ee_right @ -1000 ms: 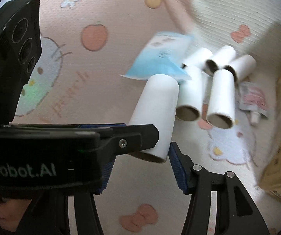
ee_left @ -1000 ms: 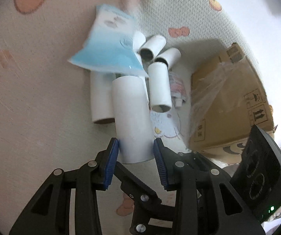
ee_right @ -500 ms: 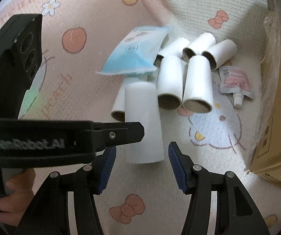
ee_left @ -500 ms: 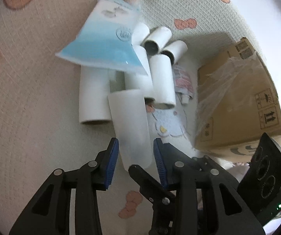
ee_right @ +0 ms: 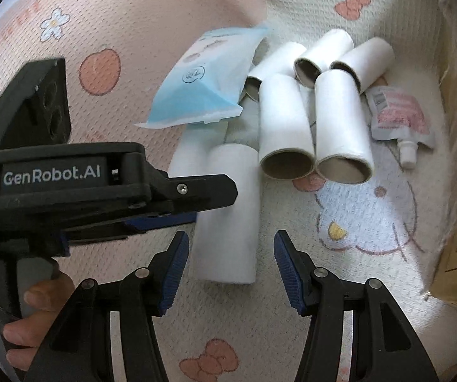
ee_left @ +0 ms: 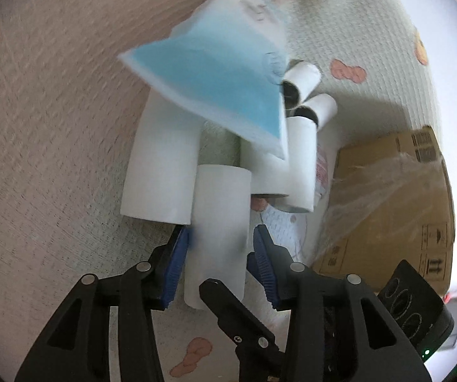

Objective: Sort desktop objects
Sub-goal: 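Close the right tool on the white tube while the left tool grips it too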

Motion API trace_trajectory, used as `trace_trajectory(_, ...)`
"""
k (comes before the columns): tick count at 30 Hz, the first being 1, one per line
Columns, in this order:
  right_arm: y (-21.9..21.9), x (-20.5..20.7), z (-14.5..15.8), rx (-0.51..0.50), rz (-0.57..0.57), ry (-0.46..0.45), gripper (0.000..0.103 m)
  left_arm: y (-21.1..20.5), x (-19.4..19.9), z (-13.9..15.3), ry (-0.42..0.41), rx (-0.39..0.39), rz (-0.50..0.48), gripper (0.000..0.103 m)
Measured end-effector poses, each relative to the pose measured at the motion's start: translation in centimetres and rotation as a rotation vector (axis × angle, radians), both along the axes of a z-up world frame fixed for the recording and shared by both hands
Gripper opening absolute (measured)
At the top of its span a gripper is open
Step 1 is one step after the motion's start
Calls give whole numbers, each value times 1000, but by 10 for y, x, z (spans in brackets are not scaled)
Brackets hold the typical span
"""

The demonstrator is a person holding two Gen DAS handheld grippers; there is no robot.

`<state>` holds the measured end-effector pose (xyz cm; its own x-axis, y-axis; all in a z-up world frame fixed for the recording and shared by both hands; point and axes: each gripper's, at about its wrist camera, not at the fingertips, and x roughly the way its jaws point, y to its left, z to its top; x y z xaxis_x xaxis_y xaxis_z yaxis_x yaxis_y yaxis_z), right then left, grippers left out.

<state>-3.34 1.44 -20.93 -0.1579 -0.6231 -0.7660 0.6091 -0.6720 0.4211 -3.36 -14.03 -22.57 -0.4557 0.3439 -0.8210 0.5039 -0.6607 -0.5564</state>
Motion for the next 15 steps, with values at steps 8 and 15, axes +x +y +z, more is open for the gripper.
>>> trace_trajectory(8, -12, -7, -11, 28, 23, -35, 53, 4, -7, -13, -13, 62, 7, 46)
trace_trajectory(15, -11, -13, -10, 4, 17, -43, 53, 7, -9, -6, -4, 42, -11, 46)
